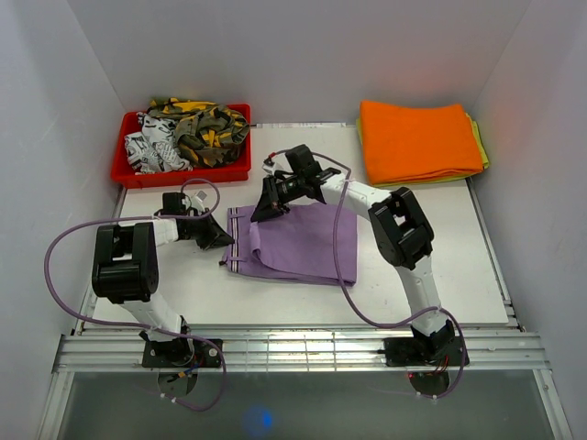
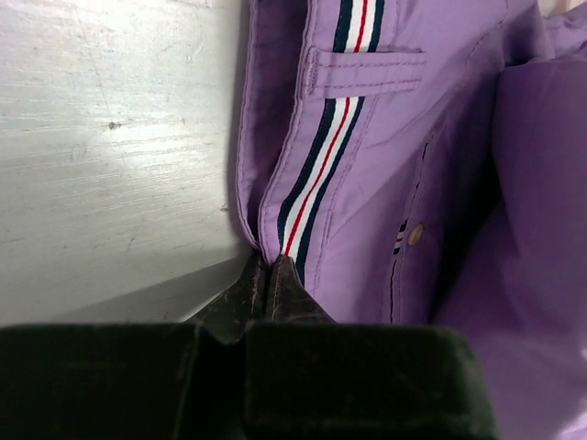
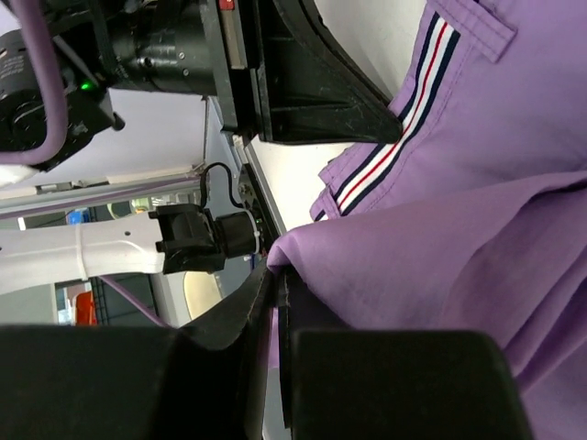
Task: Fold and stack the trousers
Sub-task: Fold the trousers
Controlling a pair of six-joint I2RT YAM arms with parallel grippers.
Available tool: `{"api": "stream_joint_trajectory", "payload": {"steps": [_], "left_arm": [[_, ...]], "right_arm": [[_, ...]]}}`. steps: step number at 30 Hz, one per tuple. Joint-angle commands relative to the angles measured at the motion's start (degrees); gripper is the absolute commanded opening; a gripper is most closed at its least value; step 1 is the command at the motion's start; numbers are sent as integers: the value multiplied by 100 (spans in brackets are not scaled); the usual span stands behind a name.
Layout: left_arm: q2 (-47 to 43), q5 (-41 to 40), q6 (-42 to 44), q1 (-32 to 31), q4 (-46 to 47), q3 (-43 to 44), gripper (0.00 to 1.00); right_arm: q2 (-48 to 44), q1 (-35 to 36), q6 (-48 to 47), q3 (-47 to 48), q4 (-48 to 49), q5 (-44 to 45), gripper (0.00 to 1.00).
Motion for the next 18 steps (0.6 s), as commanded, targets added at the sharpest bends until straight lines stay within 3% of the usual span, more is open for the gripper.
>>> {"api": "stream_joint_trajectory", "payload": {"steps": [1,18], "left_arm": [[-161,-690,-200,-161,88,-195,0],[-178,-954,-385,-487,149,-301,0]], "right_arm": [[177,81,157,414,221,53,8],[836,318,272,1100,221,598,8]]}}
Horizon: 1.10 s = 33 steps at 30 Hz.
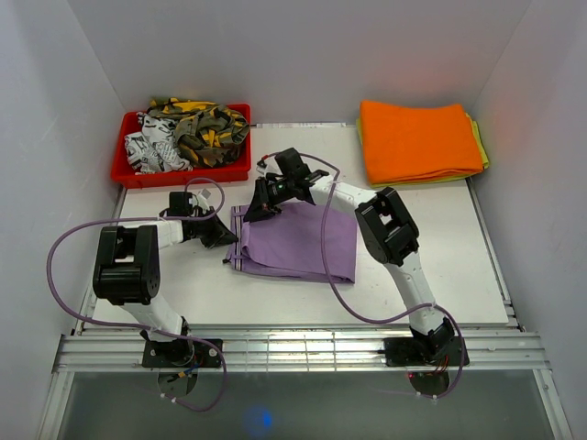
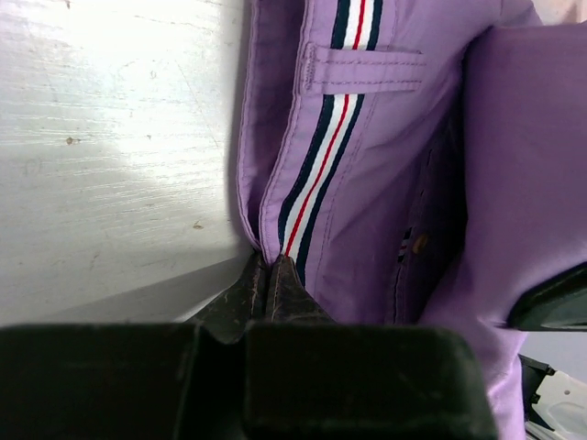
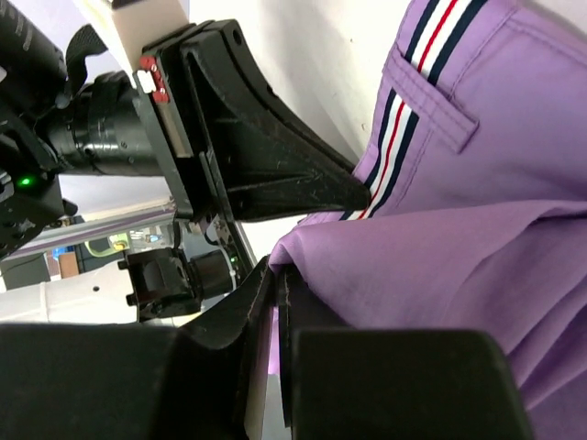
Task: Fold and stack the trousers
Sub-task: Fold the trousers
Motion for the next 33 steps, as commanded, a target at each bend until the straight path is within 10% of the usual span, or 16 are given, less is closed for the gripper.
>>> {"api": "stream_joint_trajectory", "payload": {"steps": [1,23,27,33], "left_arm": [[-49,-434,39,-131,-165,-216,0],[74,-390,74,-139,-174,-181,0],[-5,-425,179,-139,-375,-76,16],[-461,-671,636,325,-1139,346,43]], "right_arm": [[106,104,114,381,208,65,8],[713,297,35,776,305,74,8],[687,289,-26,759,357,-58,45],[3,114,-184,803,375,-409,75]]}}
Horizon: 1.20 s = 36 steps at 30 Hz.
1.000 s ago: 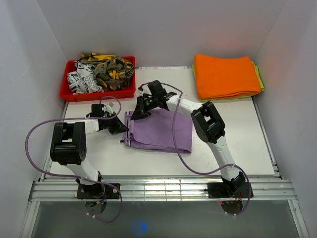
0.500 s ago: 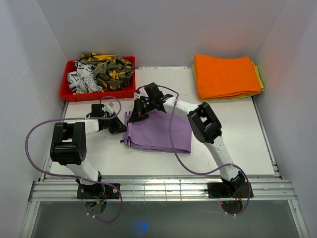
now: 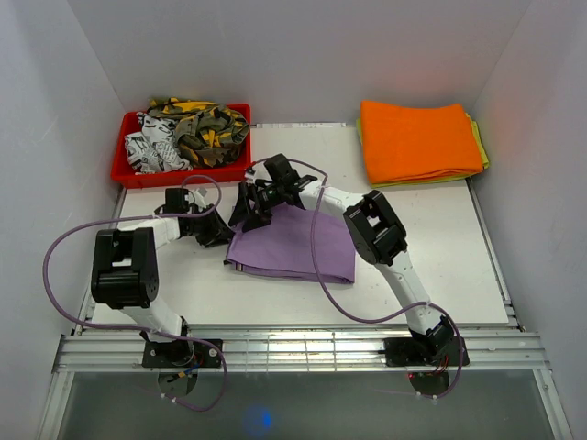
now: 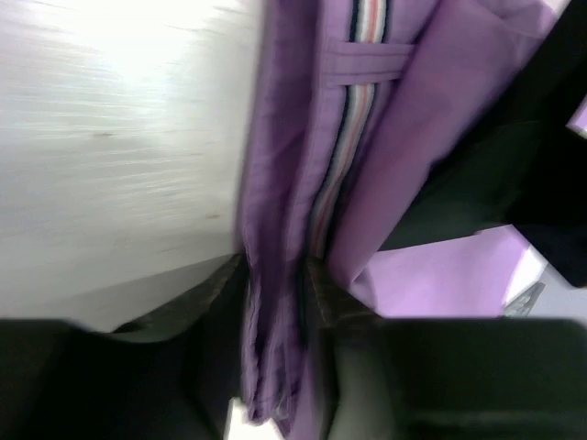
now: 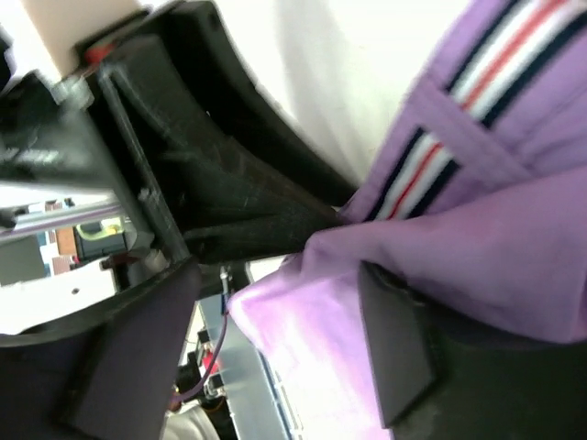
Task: Fold and stack the trousers
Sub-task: Fold the trousers
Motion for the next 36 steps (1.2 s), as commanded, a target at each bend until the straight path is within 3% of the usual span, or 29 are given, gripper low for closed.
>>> {"api": "stream_joint_trajectory", "payload": {"steps": [1,3,5,8,9,11,15,16,20,23,28,32,36], "left_arm": [[-629,-535,420,548,-806,283,49],[-886,-641,622,813,-955,415,63],[-1124,-362,1067,1130,-1105,765,65],[-1343,182,1544,1157,-1325,1197,66],[-1414,803,1746,1088,-1256,1250,66],[-1528,1290,1792,903,-1106,1286,65],[-1301,1968,1345,78,-450,1164,62],[-1213,2126,891,-289,-220,1085,61],[-467,2057,-307,-697,1002,750,61],[359,1890,-897,-697,1897,837,61],[1518,1574,-635,-452,1918,1355,61],[2012,1503,-223,-83,1210,1811,60],[1620,2063,1101,-56,179,2367,62]], "right_arm": [[-809,-175,-217,202,213,-326,79],[-1238,-359,-436,-42,178,-545,92],[-1573,-492,-673,-307,73,-713,98],[-2320,-877,-1604,-947,-673,-890,91],[-2766,-957,-2163,-1463,-1031,-855,91],[-3181,-1124,-2711,-1993,-1437,-732,92],[-4148,-1695,-3442,-3434,-1851,-696,97],[-4246,-1775,-3669,-3654,-1913,-722,98],[-4449,-1934,-4214,-4673,-2010,-785,98],[-4239,-2012,-4540,-4957,-1993,-776,100],[-3545,-2320,-5217,-4984,-2273,-495,96],[-2965,-2601,-5570,-4537,-2485,-161,94],[-2955,-2602,-5720,-3746,-2933,-283,92]]}}
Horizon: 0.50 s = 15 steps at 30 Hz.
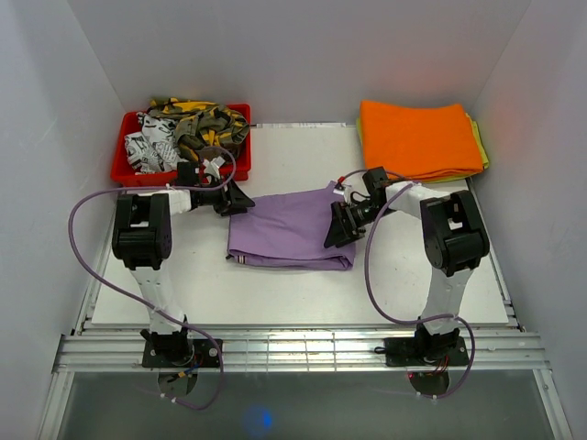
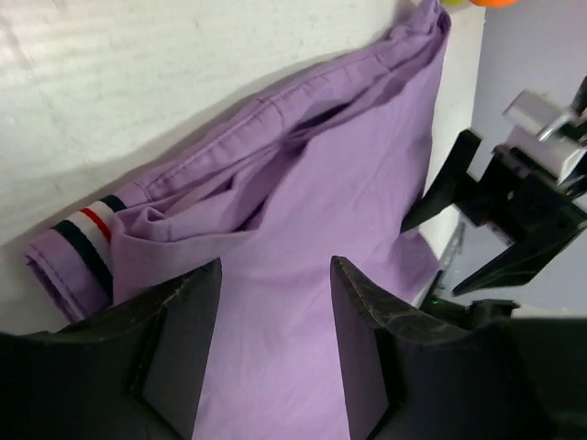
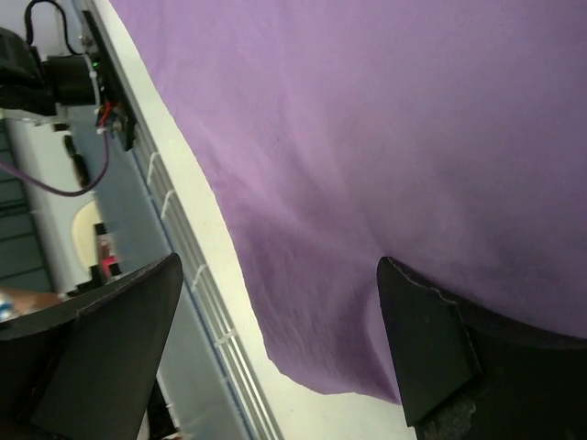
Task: Fold and stack the trousers
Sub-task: Fold the trousers
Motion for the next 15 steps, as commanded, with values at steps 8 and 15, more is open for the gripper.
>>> {"api": "stream_joint_trajectory", "payload": {"steps": [8,15], "left_arm": [[-2285,1487,1147,93,-1791,-354,61],[-2718,1234,416,-39,-1545,-1901,52]], "right_arm": [[-772,556,547,1004,85,-426,85],[-607,812,964,-40,737,-709,75]]}}
